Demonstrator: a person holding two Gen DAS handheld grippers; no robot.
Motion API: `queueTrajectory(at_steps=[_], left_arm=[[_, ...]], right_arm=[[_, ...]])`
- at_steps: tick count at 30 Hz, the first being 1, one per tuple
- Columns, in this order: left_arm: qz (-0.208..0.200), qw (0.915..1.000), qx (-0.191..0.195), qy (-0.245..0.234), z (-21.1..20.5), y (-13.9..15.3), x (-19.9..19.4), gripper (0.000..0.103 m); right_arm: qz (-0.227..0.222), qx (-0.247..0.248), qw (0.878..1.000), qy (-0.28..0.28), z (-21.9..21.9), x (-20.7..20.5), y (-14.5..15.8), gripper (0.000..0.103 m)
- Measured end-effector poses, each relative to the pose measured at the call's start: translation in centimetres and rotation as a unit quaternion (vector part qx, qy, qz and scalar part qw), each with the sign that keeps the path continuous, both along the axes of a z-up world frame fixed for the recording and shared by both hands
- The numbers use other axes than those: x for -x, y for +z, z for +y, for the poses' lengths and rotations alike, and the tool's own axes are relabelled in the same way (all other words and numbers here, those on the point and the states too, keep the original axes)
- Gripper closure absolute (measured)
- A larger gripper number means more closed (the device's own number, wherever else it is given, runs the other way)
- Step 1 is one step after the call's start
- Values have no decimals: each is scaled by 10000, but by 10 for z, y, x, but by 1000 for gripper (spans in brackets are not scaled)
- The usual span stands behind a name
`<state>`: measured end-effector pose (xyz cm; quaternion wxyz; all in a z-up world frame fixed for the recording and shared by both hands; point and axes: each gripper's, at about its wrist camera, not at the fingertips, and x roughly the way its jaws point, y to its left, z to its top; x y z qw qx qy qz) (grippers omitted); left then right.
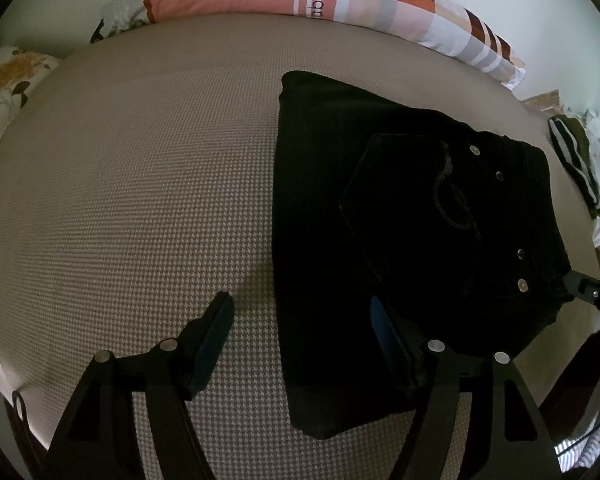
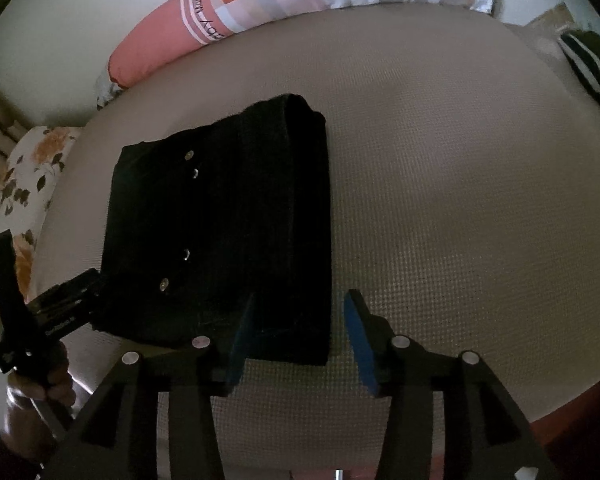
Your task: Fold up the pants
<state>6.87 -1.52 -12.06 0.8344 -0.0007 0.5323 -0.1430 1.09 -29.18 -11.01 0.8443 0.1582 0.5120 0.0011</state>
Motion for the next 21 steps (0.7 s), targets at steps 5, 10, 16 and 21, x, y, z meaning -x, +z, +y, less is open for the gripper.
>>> queueTrajectory(at_steps=[5, 10, 16, 21], left_arm=[[35, 10000, 22, 7, 0, 1, -3, 31], [-34, 9999, -111, 45, -3, 5, -6, 31], [-75, 9998, -164, 61, -3, 7, -8, 31], [-63, 9998, -171, 23, -2, 8, -15, 31]], right_arm=[[-65, -18, 10000, 18, -2, -10, 7, 52], [-71, -31, 9999, 111, 1, -27, 7, 50], [55, -152, 9996, 236, 0, -45, -4, 50], [122, -257, 9990, 344, -5, -53, -13, 49]])
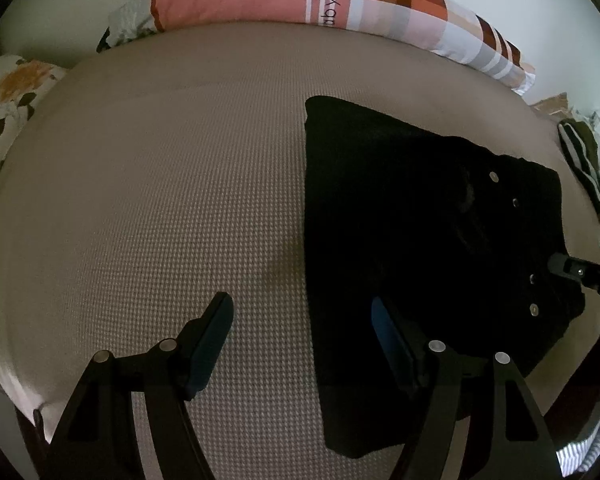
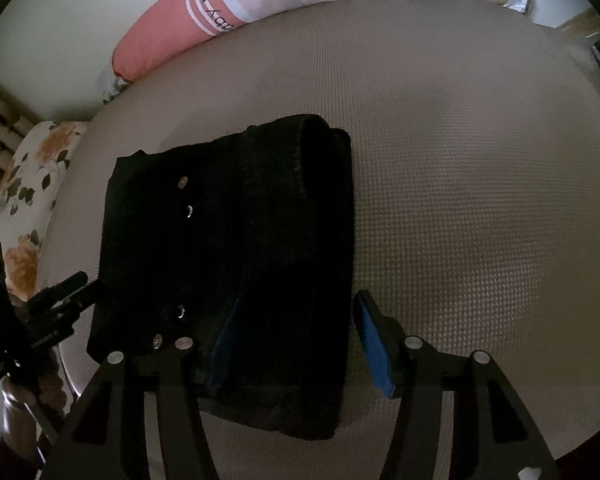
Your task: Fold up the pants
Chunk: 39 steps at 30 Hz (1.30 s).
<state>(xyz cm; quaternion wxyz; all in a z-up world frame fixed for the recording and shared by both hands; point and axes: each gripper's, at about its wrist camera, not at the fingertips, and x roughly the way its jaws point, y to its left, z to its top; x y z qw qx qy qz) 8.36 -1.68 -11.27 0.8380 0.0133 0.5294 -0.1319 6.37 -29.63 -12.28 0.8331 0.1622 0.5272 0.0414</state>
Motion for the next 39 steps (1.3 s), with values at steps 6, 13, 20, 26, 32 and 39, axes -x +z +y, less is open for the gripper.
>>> queueTrajectory(at_steps=[6, 13, 20, 26, 32, 39], left_arm=[[121, 9998, 148, -9, 5, -1, -9, 31], [526, 9955, 780, -143, 15, -6, -21, 31], [931, 9837, 1526, -205, 29, -9, -34, 31], [1175, 9756, 1806, -431, 31, -10, -43, 31], [1253, 9735, 1813, -612, 24, -9, -45, 31], [1186, 9744, 1791, -661, 18, -9, -47, 31]], right_arm=[[71, -340, 9994, 71, -6, -4, -10, 49], [87, -1006, 9943, 331, -19, -11, -18, 45], [240, -1638, 9843, 617, -33, -20, -23, 45], [340, -1996, 9767, 711, -44, -22, -27, 46], [347, -2134, 9738, 699, -51, -18, -30, 46], [296, -2348, 9694, 652, -64, -15, -33, 46]])
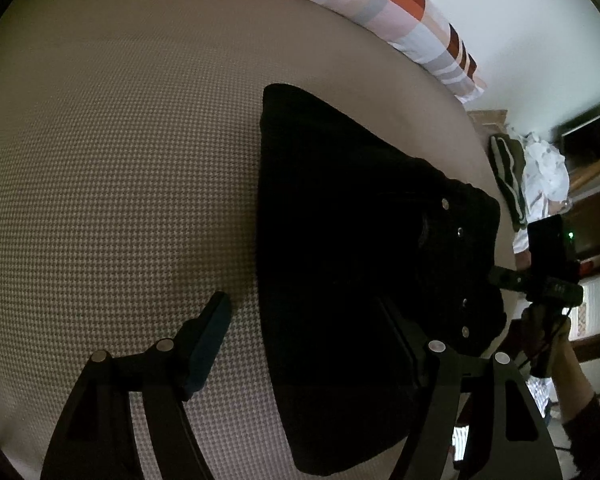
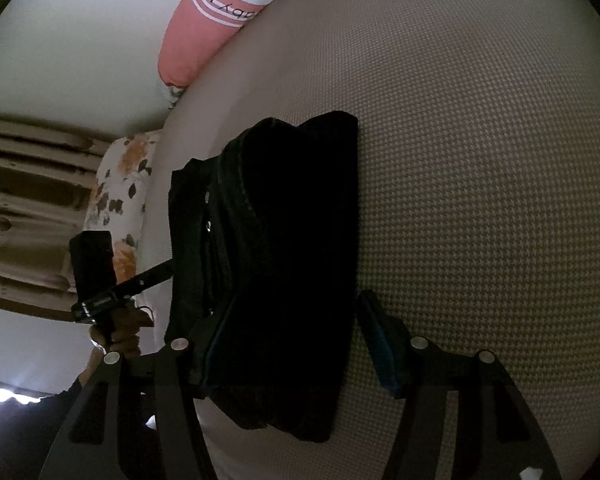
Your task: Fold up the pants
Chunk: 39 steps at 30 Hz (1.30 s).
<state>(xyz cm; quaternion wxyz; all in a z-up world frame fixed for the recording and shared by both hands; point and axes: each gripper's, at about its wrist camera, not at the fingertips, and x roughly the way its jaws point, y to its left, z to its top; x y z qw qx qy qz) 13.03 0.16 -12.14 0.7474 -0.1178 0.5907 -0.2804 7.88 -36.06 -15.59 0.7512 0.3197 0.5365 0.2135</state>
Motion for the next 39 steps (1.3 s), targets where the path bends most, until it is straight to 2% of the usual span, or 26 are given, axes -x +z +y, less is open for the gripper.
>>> queueTrajectory(at_steps=[6, 18, 39], left_arm=[[126, 9997, 176, 75, 4, -1, -4, 31], [137, 9997, 199, -9, -1, -2, -3, 31], [-195, 9997, -131, -95, -21, 1, 0, 31]], right_arm=[[30, -258, 9997, -29, -12, 1, -3, 47], [-42, -166, 9998, 33, -2, 0, 0, 46], [-107, -298, 9993, 181, 8, -13, 0, 48]])
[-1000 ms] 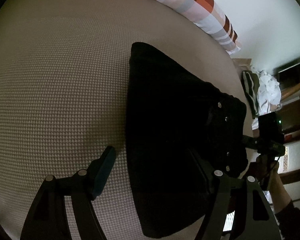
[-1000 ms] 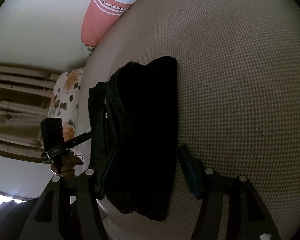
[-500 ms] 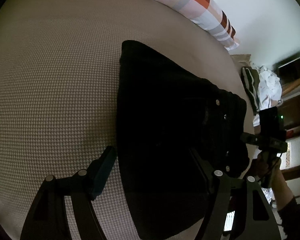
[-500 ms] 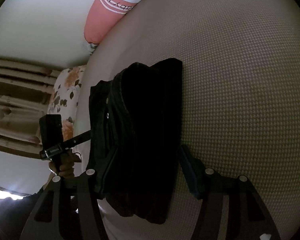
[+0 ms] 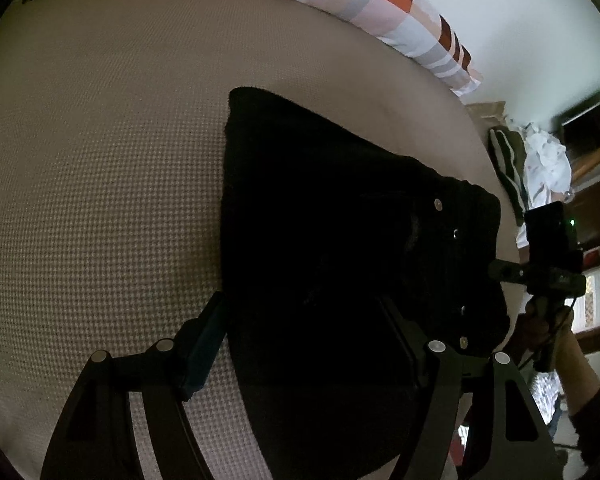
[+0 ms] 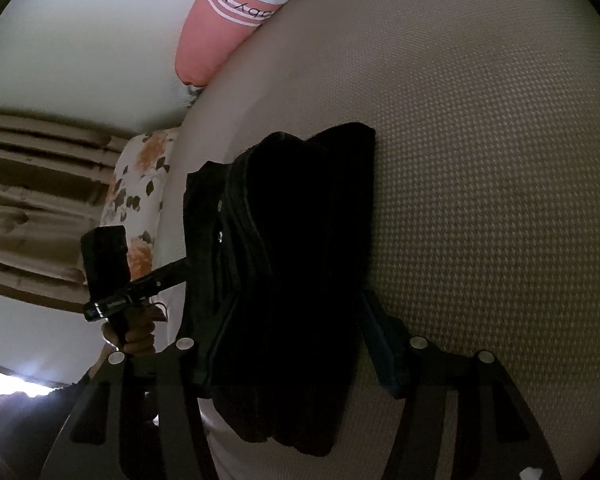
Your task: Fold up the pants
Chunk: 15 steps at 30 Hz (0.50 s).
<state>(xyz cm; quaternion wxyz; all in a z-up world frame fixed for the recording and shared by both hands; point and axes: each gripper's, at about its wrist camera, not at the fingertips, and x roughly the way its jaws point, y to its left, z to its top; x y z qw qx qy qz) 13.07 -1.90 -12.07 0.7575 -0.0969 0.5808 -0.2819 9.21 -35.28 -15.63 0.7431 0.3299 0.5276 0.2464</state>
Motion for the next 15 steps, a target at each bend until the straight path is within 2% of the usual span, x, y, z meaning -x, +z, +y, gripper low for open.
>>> queueTrajectory(at_steps=[6, 9, 15], left_arm=[[-103, 9999, -33, -79, -4, -1, -2, 31], [-178, 9997, -58, -143, -6, -1, -3, 31], [-519, 9982, -74, -275, -12, -2, -4, 31]], right_arm=[[-35, -27, 9998, 212, 2, -4, 0, 50], [-32, -98, 9996, 273, 2, -7, -2, 54], [-16, -229, 9992, 327, -2, -10, -6, 60]])
